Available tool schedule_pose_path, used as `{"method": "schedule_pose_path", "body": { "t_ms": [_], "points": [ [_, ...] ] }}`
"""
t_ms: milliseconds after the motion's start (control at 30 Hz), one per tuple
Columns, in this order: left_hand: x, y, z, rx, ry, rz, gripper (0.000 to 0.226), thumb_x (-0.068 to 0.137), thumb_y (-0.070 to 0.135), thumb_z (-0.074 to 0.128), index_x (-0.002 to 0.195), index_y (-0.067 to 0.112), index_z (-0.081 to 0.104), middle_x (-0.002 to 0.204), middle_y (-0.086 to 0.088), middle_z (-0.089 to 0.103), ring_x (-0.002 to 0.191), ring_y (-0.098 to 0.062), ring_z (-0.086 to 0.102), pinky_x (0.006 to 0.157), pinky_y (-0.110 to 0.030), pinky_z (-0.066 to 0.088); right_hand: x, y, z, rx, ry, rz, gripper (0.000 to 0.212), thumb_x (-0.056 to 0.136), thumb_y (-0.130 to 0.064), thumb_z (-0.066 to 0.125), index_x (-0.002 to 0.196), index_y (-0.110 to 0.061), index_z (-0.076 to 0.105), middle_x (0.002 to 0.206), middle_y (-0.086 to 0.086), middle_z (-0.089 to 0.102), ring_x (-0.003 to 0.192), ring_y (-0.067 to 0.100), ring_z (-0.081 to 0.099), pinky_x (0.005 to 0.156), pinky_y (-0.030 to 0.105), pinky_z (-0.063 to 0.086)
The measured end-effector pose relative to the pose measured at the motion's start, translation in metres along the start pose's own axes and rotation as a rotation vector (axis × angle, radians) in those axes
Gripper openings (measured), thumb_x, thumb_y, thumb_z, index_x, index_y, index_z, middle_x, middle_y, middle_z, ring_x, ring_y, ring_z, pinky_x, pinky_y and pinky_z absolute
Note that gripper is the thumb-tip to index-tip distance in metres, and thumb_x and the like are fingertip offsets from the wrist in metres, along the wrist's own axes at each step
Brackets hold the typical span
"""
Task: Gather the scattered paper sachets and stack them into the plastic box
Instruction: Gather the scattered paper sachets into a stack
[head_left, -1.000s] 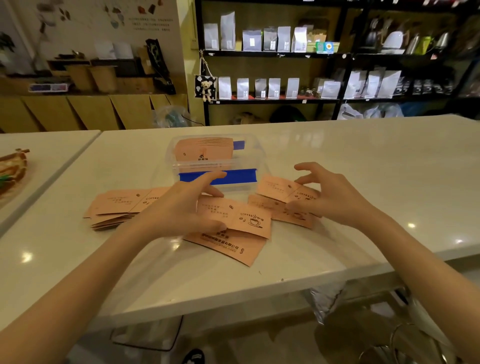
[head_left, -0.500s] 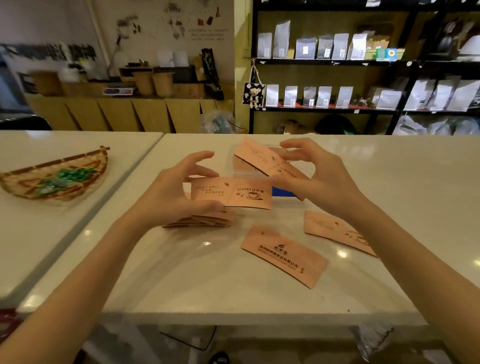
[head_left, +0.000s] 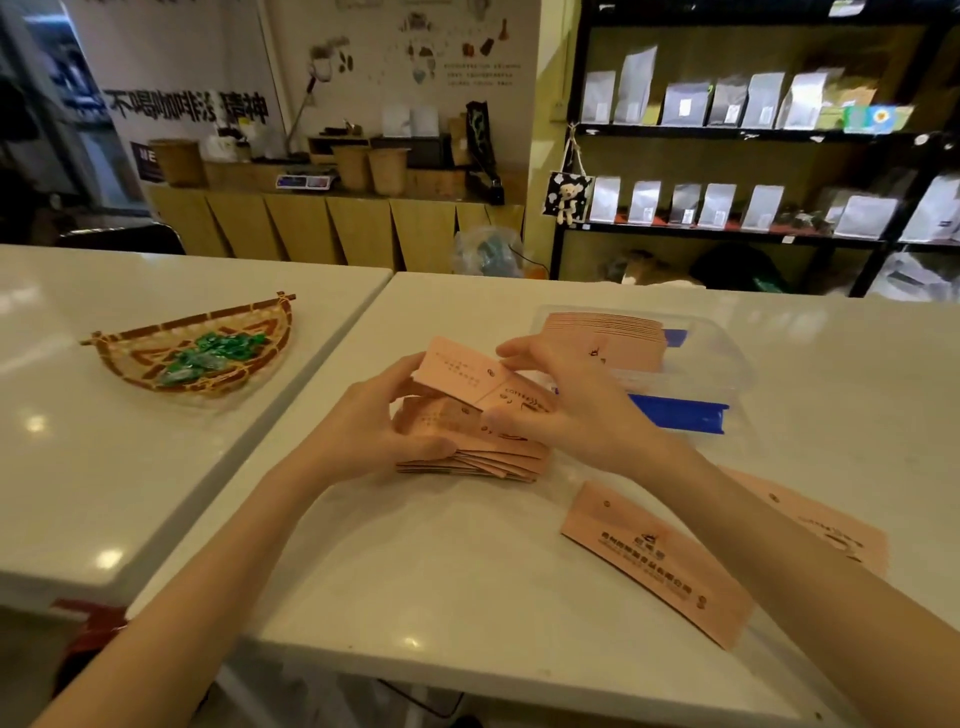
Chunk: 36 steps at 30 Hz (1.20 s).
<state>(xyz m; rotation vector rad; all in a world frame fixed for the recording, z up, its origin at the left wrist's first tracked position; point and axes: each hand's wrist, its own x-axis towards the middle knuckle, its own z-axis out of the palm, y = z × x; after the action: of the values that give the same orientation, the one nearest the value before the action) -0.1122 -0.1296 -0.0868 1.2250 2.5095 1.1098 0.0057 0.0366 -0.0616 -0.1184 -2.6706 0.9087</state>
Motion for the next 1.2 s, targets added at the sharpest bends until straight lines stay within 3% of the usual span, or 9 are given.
{"method": "schedule_pose_path", "body": {
  "t_ms": [100, 267, 400, 567, 767, 933, 1067, 1200],
  "points": [
    [0.000, -0.006, 0.001, -0.011, -0.028, -0.008, 0.090, 0.064, 0.032, 0.076, 0.135, 0.035, 0.022, 0.129, 0.011, 0.047, 0.119, -0.010, 0.042, 0.095, -0.026, 0.036, 0.002, 0.004, 0.012, -0.046, -0.068, -0.003, 0.063, 0.074, -0.049, 0.063, 0.128, -0.032, 0.038, 0.132, -0.005, 0.049, 0.117, 0.012, 0.045, 0.092, 0.030, 0.045],
    [0.001, -0.009, 0.003, 0.014, -0.053, -0.133, 0.099, 0.062, 0.040, 0.074, 0.139, 0.033, 0.012, 0.144, 0.005, 0.037, 0.132, -0.025, 0.033, 0.104, -0.039, 0.033, 0.003, 0.010, 0.021, -0.126, -0.115, -0.001, 0.063, 0.075, -0.050, 0.061, 0.130, -0.032, 0.037, 0.133, -0.007, 0.048, 0.119, 0.010, 0.043, 0.094, 0.029, 0.043],
    [-0.001, -0.006, 0.001, 0.076, -0.064, -0.100, 0.100, 0.056, 0.050, 0.074, 0.138, 0.033, 0.018, 0.147, 0.007, 0.031, 0.134, -0.018, 0.028, 0.106, -0.034, 0.030, 0.001, 0.012, 0.021, -0.167, -0.162, 0.000, 0.066, 0.075, -0.052, 0.058, 0.133, -0.033, 0.034, 0.136, -0.005, 0.043, 0.119, 0.011, 0.042, 0.095, 0.029, 0.043],
    [-0.007, 0.024, 0.005, 0.147, -0.059, 0.076, 0.086, 0.060, 0.048, 0.073, 0.133, 0.034, 0.030, 0.144, 0.010, 0.035, 0.132, -0.012, 0.028, 0.105, -0.029, 0.025, -0.006, 0.015, 0.006, -0.122, -0.125, 0.000, 0.069, 0.074, -0.051, 0.061, 0.134, -0.033, 0.033, 0.140, -0.009, 0.041, 0.126, 0.009, 0.037, 0.098, 0.027, 0.034],
    [-0.007, 0.076, 0.026, 0.043, -0.082, 0.234, 0.081, 0.060, 0.045, 0.074, 0.129, 0.041, 0.031, 0.118, 0.023, 0.048, 0.108, 0.003, 0.039, 0.097, -0.024, 0.029, -0.042, 0.023, -0.036, -0.019, 0.027, 0.072, 0.065, 0.072, -0.047, 0.065, 0.131, -0.033, 0.038, 0.134, -0.009, 0.047, 0.118, 0.006, 0.044, 0.096, 0.029, 0.041],
    [-0.008, 0.102, 0.053, -0.028, -0.265, 0.348, 0.084, 0.058, 0.050, 0.072, 0.129, 0.044, 0.029, 0.132, 0.019, 0.046, 0.121, 0.001, 0.039, 0.104, -0.031, 0.035, -0.082, 0.035, -0.067, -0.020, 0.101, 0.137, 0.055, 0.074, -0.037, 0.067, 0.123, -0.038, 0.042, 0.126, -0.017, 0.049, 0.110, -0.002, 0.047, 0.094, 0.019, 0.040],
    [-0.008, 0.111, 0.073, 0.077, -0.484, 0.332, 0.089, 0.060, 0.046, 0.074, 0.132, 0.047, 0.022, 0.143, 0.023, 0.031, 0.124, 0.005, 0.028, 0.108, -0.029, 0.029, -0.112, 0.056, -0.076, -0.100, 0.115, 0.285, 0.063, 0.074, -0.041, 0.066, 0.130, -0.032, 0.040, 0.138, -0.008, 0.045, 0.123, 0.009, 0.042, 0.103, 0.030, 0.035],
    [-0.006, 0.111, 0.079, 0.221, -0.671, 0.256, 0.089, 0.064, 0.038, 0.074, 0.133, 0.046, 0.019, 0.146, 0.018, 0.025, 0.133, -0.007, 0.024, 0.112, -0.039, 0.025, -0.135, 0.079, -0.078, -0.223, 0.019, 0.417, 0.067, 0.072, -0.047, 0.066, 0.131, -0.032, 0.039, 0.143, -0.006, 0.037, 0.130, 0.014, 0.032, 0.105, 0.034, 0.030]
  ]
}}
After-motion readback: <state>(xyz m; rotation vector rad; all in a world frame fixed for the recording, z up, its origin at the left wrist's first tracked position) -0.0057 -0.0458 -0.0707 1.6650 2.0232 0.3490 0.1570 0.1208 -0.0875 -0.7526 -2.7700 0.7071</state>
